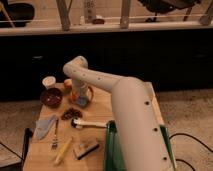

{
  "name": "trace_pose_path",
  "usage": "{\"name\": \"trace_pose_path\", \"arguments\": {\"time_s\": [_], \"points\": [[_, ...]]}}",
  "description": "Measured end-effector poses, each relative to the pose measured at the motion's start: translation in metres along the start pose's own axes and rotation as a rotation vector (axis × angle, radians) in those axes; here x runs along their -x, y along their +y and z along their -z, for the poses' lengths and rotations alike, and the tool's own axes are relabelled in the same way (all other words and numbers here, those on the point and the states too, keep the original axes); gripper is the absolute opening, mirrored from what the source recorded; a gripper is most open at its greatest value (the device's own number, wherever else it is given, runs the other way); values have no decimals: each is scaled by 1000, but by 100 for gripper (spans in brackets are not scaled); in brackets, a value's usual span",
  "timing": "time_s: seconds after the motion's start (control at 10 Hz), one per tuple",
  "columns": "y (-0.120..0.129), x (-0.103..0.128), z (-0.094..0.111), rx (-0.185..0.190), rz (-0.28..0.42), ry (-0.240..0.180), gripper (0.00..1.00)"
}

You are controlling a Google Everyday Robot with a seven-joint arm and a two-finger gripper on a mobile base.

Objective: Wipe red bowl with sponge

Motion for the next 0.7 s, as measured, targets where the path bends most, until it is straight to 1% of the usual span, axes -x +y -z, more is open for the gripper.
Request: {"name": "trace_pose_path", "arguments": {"time_s": [0.2,0.5,0.7], "points": [[11,-11,8,-7,-37,19,0],[1,-41,18,-21,-61,48,0],[-12,-50,23,-28,-59,55,0]]}}
